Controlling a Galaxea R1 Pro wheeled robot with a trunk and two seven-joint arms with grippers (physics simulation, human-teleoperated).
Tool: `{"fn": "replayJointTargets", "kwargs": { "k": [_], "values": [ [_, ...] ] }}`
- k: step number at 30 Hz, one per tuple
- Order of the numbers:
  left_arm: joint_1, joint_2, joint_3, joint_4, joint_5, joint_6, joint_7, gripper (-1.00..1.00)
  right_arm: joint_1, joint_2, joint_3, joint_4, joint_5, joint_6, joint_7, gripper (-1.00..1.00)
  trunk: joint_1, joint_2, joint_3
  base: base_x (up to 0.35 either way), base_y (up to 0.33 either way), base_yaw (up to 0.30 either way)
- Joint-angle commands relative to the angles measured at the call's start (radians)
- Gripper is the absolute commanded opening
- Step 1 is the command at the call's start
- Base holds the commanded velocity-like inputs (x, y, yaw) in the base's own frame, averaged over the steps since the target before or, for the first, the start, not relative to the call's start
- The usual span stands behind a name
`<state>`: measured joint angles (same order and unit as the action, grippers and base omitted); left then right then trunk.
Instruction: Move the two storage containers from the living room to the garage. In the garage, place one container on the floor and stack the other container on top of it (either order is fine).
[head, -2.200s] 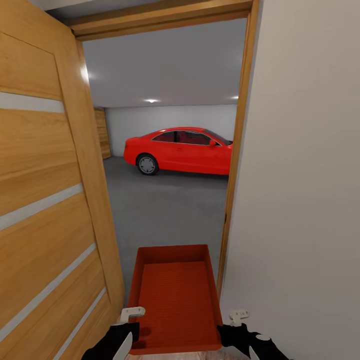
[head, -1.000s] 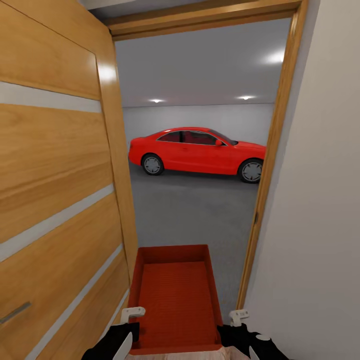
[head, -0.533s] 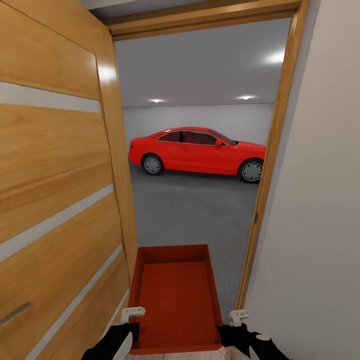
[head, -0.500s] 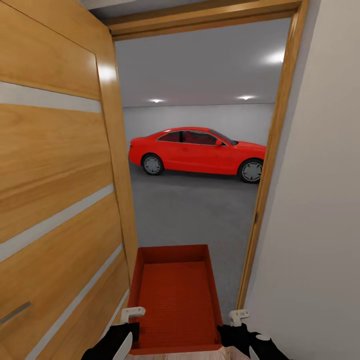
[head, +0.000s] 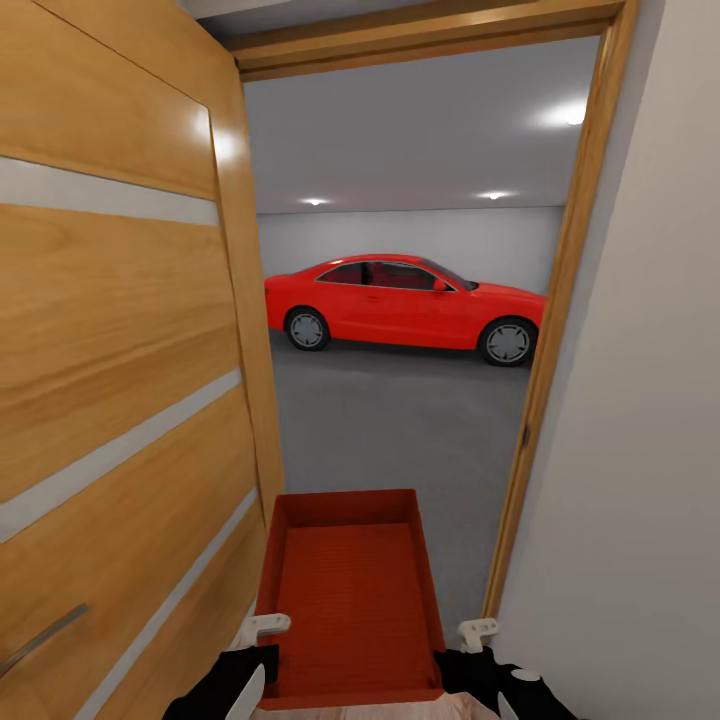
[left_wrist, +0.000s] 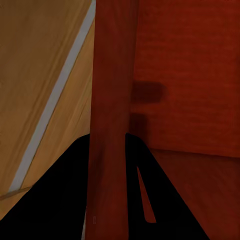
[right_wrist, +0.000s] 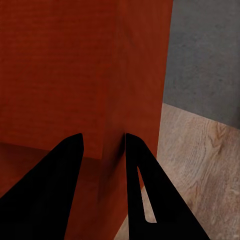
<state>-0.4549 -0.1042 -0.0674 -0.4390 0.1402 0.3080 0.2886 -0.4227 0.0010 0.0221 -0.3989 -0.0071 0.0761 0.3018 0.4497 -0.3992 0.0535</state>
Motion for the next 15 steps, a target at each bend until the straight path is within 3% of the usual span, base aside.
{"fn": "replayJointTargets", "kwargs": {
  "k": [1,6,15],
  "values": [
    [-0.001,-0.005,-0.001,-0.004,0.004,-0.002,0.009,-1.00,0.001,0.006,0.000,0.000,0.000,0.007,0.001,-1.00,0.000,-0.001,-0.001,0.000,0.000,0.000],
    [-0.001,0.008,-0.037,-0.004,0.053,-0.008,0.008,-1.00,0.001,0.009,0.012,0.000,-0.010,0.007,-0.005,-1.00,0.000,-0.001,-0.001,0.000,0.000,0.000],
    [-0.001,0.019,-0.043,0.004,0.058,-0.017,0.000,-1.00,0.001,0.011,0.008,0.000,0.005,0.007,-0.006,-1.00,0.000,-0.001,-0.001,0.000,0.000,0.000]
  ]
}}
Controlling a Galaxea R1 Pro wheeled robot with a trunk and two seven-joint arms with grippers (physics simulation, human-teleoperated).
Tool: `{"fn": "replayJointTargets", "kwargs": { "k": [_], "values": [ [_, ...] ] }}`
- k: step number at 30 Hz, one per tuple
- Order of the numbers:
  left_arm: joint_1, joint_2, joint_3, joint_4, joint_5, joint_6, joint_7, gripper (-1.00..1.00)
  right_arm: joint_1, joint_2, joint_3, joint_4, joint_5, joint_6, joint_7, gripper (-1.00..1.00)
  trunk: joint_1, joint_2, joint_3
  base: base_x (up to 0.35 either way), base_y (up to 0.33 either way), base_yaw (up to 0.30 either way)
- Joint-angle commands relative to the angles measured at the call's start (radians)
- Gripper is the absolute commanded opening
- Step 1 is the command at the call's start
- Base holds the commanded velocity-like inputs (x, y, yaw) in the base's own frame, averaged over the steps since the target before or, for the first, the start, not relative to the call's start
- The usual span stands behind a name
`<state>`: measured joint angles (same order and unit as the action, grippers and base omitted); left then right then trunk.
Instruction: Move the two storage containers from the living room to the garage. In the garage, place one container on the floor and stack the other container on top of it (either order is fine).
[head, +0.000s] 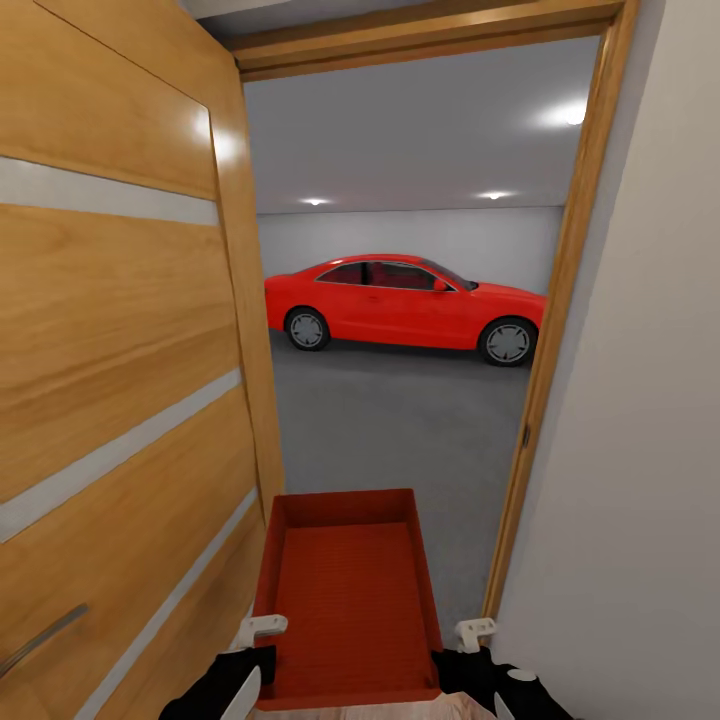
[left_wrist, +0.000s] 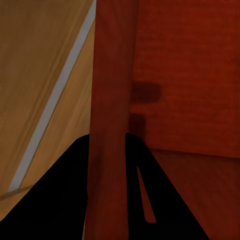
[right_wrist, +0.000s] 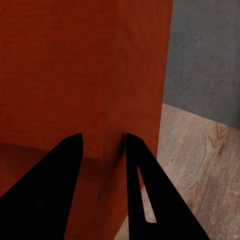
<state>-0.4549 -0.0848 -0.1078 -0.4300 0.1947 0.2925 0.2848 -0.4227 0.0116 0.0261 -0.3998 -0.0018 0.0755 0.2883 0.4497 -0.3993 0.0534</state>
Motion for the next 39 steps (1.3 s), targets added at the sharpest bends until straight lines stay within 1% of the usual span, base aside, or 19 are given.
{"fn": "replayJointTargets", "kwargs": {
  "k": [1,7,16,17,32,39],
  "values": [
    [-0.001,0.000,-0.003,-0.005,0.005,-0.002,0.004,-1.00,0.001,0.001,0.004,0.001,0.000,0.007,0.007,-1.00,0.000,-0.001,0.000,0.000,0.000,0.000],
    [-0.001,0.000,-0.005,-0.004,0.007,-0.004,0.004,-1.00,0.001,0.001,0.005,0.001,0.000,0.008,0.006,-1.00,0.000,-0.001,0.000,0.000,0.000,-0.017],
    [-0.001,0.000,-0.005,-0.004,0.008,-0.003,0.004,-1.00,0.001,0.001,0.007,0.001,0.000,0.009,0.006,-1.00,0.000,-0.001,0.000,0.000,0.000,-0.249],
    [-0.001,0.000,0.034,-0.004,-0.043,-0.082,0.004,-1.00,0.001,0.001,0.007,0.001,0.000,0.009,0.025,-1.00,0.000,-0.001,0.000,0.000,0.000,-0.273],
    [-0.001,0.000,0.034,-0.004,-0.044,-0.082,0.004,-1.00,0.001,0.001,0.008,0.001,0.000,0.009,0.024,-1.00,0.000,-0.001,0.000,0.003,0.001,-0.275],
    [-0.001,0.001,0.034,-0.004,-0.044,-0.082,0.004,-1.00,0.001,0.001,0.008,0.000,0.000,0.009,0.024,-1.00,0.000,-0.001,0.000,0.193,0.142,-0.202]
  ]
}}
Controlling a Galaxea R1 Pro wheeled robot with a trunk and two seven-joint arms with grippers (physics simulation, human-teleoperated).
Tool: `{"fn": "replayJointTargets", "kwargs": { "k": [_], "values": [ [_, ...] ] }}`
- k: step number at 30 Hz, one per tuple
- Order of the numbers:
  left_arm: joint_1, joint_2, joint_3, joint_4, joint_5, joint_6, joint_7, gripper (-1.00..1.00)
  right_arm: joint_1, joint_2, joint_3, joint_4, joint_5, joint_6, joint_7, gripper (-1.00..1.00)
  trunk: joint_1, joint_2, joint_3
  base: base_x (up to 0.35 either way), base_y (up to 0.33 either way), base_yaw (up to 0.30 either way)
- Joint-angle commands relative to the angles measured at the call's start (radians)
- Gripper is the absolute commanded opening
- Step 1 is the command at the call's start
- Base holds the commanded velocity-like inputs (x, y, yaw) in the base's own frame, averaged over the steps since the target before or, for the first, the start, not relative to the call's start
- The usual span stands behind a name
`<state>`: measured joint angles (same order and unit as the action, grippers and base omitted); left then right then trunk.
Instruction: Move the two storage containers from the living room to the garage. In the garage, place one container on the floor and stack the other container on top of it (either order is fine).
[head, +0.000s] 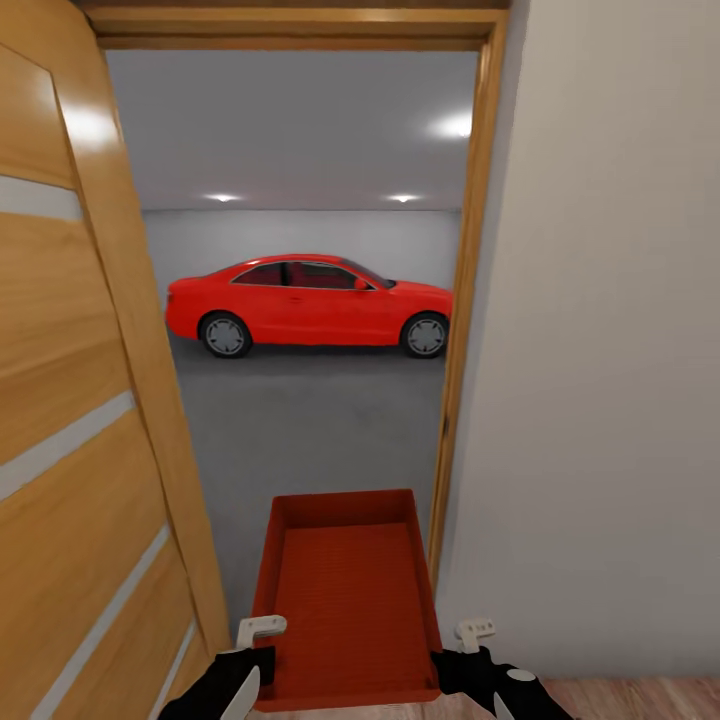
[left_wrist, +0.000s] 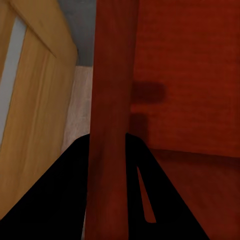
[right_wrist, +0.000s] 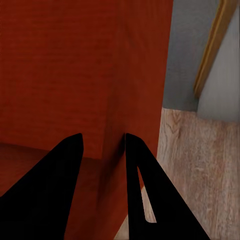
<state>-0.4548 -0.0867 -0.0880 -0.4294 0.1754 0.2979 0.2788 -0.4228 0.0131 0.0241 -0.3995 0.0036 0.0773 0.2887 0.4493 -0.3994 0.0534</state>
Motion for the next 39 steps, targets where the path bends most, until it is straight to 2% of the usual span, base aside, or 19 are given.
{"fn": "replayJointTargets", "kwargs": {
  "k": [1,9,22,39],
  "values": [
    [-0.001,0.004,0.014,-0.005,-0.025,-0.088,0.010,-1.00,0.001,-0.001,0.010,0.000,-0.005,0.007,0.024,-1.00,0.001,-0.001,0.000,0.236,0.177,-0.059],
    [-0.001,0.004,0.014,-0.005,-0.025,-0.088,0.010,-1.00,0.001,-0.001,0.010,0.000,-0.004,0.007,0.024,-1.00,0.001,-0.001,0.000,0.199,0.145,-0.012],
    [-0.001,0.003,0.014,-0.004,-0.025,-0.088,0.010,-1.00,0.001,-0.001,0.010,0.000,-0.003,0.006,0.024,-1.00,0.001,-0.001,0.000,0.009,0.006,-0.083],
    [-0.001,0.003,0.014,-0.003,-0.025,-0.088,0.010,-1.00,0.001,-0.001,0.008,0.001,-0.005,0.006,0.024,-1.00,0.001,-0.001,0.000,0.000,0.000,-0.003]
  ]
}}
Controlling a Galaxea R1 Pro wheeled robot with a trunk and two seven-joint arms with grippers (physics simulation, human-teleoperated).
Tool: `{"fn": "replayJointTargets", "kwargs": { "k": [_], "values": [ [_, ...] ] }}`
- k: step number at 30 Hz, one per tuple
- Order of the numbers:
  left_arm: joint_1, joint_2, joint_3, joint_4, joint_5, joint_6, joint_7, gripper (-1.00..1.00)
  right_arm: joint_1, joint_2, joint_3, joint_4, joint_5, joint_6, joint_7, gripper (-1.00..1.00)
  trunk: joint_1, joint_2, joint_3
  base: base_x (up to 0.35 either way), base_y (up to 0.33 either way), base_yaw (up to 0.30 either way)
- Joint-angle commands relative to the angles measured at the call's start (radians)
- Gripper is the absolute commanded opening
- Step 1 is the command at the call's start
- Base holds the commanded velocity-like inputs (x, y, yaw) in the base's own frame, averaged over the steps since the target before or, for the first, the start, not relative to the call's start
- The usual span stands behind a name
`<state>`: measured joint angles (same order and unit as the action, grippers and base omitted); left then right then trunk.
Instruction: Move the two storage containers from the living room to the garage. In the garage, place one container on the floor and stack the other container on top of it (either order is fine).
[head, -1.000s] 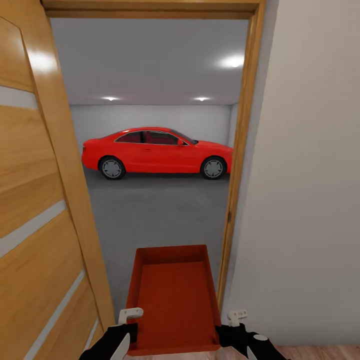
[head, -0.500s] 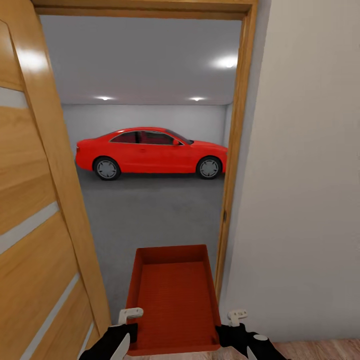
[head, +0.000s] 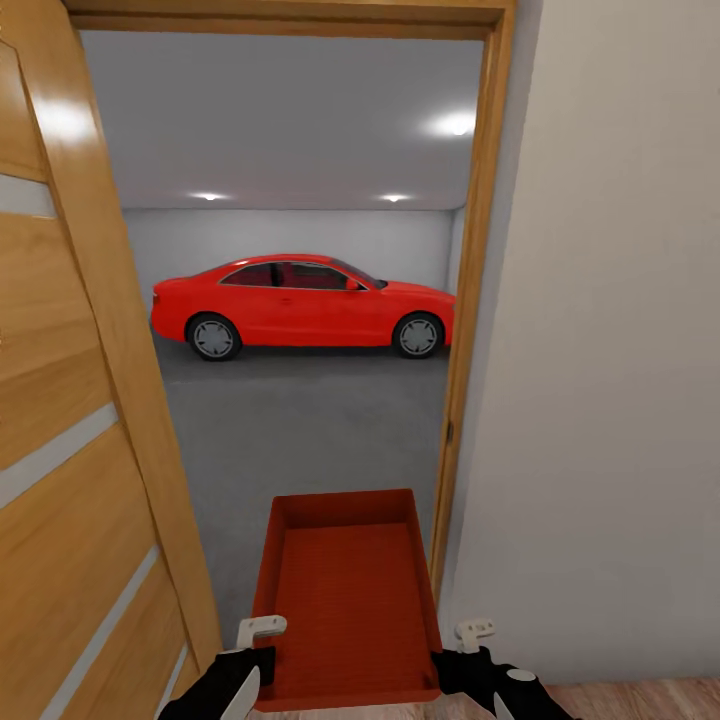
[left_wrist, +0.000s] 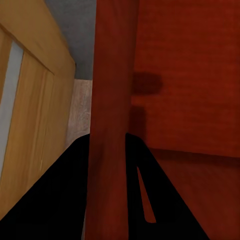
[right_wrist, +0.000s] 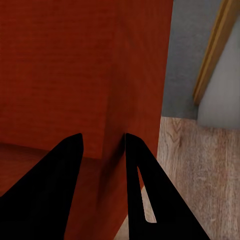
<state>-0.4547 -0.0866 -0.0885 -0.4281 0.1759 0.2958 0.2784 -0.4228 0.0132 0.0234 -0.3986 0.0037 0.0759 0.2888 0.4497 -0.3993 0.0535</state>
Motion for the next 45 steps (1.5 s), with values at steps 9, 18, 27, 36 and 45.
{"fn": "replayJointTargets", "kwargs": {
  "k": [9,18,27,36,45],
  "values": [
    [-0.001,0.003,0.015,-0.004,-0.025,-0.086,0.010,-1.00,0.001,-0.001,0.009,-0.001,-0.005,0.007,0.024,-1.00,0.000,-0.001,0.000,0.000,0.000,0.119],
    [-0.001,0.004,0.015,-0.004,-0.026,-0.086,0.010,-1.00,0.001,-0.001,0.009,0.000,-0.005,0.007,0.024,-1.00,0.000,-0.001,0.000,0.224,0.066,0.004],
    [-0.001,0.004,0.015,-0.004,-0.025,-0.086,0.010,-1.00,0.001,-0.001,0.009,0.000,-0.005,0.007,0.024,-1.00,0.000,-0.001,0.000,0.221,0.049,0.000],
    [-0.001,0.004,0.015,-0.004,-0.026,-0.086,0.010,-1.00,0.001,-0.001,0.009,0.000,-0.005,0.007,0.024,-1.00,0.000,-0.001,0.000,0.081,0.009,0.000],
    [-0.001,0.004,0.015,-0.004,-0.026,-0.086,0.010,-1.00,0.001,-0.001,0.009,0.000,-0.005,0.007,0.024,-1.00,0.000,-0.001,0.000,0.304,0.003,0.000]
  ]
}}
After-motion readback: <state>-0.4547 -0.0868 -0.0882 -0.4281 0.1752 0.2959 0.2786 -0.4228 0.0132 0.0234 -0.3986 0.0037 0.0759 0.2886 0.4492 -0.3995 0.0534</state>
